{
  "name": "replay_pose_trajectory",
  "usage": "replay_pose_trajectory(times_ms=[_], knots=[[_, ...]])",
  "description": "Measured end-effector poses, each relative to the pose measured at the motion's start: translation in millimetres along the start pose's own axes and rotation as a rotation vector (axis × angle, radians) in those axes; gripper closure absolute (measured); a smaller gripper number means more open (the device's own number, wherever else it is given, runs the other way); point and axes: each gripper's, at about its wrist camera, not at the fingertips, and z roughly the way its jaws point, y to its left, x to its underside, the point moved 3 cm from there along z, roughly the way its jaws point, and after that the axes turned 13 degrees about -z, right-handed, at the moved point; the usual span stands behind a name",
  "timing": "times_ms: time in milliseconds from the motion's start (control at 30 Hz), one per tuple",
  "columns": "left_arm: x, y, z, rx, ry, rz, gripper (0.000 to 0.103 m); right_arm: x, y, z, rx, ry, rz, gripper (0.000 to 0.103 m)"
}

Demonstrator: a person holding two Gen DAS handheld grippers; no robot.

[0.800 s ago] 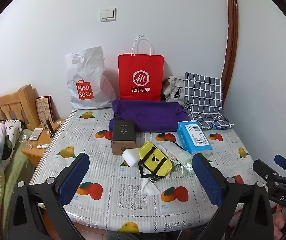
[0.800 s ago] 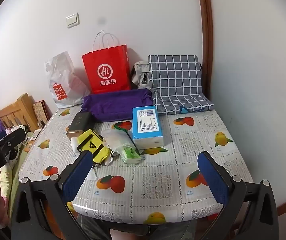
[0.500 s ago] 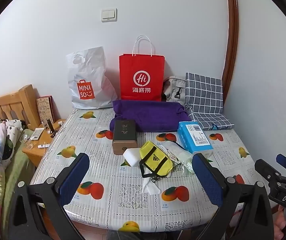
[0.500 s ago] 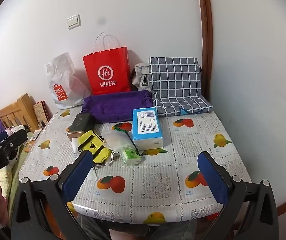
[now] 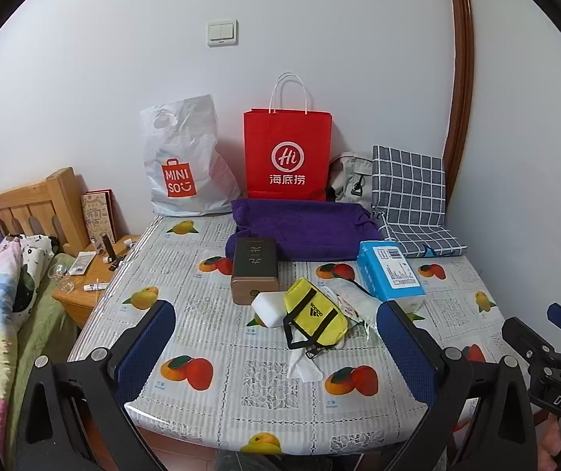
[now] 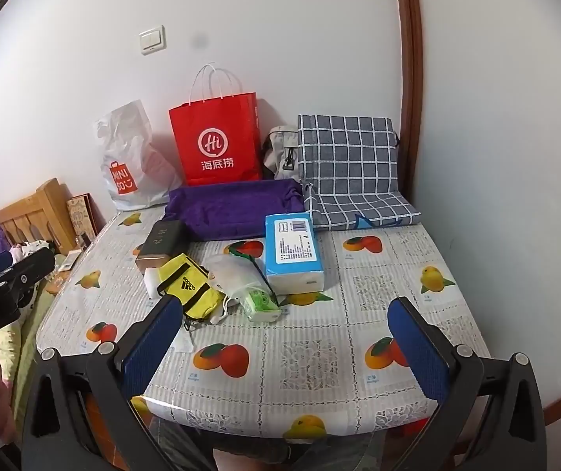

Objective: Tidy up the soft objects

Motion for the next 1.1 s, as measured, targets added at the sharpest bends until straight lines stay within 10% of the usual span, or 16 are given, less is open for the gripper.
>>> replay_pose_trajectory(times_ms=[1100], knots=[[-1,5,-1,-0.021,-0.015,0.002,0.0,-3,15,-8,0.004,-0.015,-0.038,0.0]])
